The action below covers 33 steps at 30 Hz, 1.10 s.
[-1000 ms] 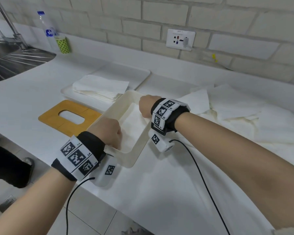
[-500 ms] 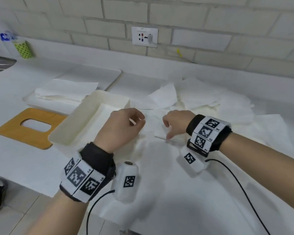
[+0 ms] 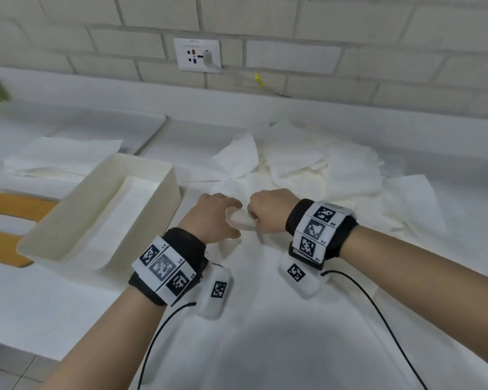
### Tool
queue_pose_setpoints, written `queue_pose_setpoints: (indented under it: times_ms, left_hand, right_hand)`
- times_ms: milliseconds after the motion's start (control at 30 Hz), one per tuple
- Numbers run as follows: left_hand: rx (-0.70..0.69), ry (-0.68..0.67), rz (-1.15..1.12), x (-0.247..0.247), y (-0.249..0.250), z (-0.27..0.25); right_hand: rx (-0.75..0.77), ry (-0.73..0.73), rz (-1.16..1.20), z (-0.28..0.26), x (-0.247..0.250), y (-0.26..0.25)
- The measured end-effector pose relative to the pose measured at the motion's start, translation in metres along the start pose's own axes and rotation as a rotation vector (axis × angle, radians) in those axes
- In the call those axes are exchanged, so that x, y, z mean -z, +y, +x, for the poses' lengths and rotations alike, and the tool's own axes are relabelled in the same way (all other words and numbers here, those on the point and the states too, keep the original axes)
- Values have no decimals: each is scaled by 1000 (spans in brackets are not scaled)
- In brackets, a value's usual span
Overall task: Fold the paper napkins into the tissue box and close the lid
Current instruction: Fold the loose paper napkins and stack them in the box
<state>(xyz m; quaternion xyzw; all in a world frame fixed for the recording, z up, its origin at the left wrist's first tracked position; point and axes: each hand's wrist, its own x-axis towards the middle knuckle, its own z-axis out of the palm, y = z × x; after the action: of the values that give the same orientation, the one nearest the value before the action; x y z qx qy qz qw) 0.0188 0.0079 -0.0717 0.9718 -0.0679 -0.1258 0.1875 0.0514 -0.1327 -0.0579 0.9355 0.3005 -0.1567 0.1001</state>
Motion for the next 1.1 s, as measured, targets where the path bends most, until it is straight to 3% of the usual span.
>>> queue_pose_setpoints:
  times_ms: [200, 300, 400, 500, 633, 700, 800, 900, 1100]
  left_hand:
    - [-107, 318, -241, -3, -3, 9]
    - [-132, 380, -361, 6, 5, 4]
    - [-140, 446, -557, 17, 13, -3]
    - [-164, 437, -863, 27, 20, -14]
    - [-137, 374, -944, 25, 22, -23]
    - [-93, 372, -1012, 18, 22, -24]
    - [-59, 393, -1053, 9, 25, -23]
    - [-66, 388, -1132, 4, 29, -25]
    - [-162, 339, -1076, 4, 28, -34]
  right_hand:
    - [31, 139, 244, -19, 13, 23]
    - [39, 195, 368, -29, 19, 30]
    - [21, 342, 511, -35, 24, 34]
    - [56, 476, 722, -41, 33, 41]
    - [103, 533, 1036, -48, 40, 52]
    - [79, 578, 1015, -49, 39, 52]
    - [83, 683, 669, -53, 32, 41]
    - [135, 676, 450, -55, 23, 29]
    - [161, 588, 621, -51, 14, 29]
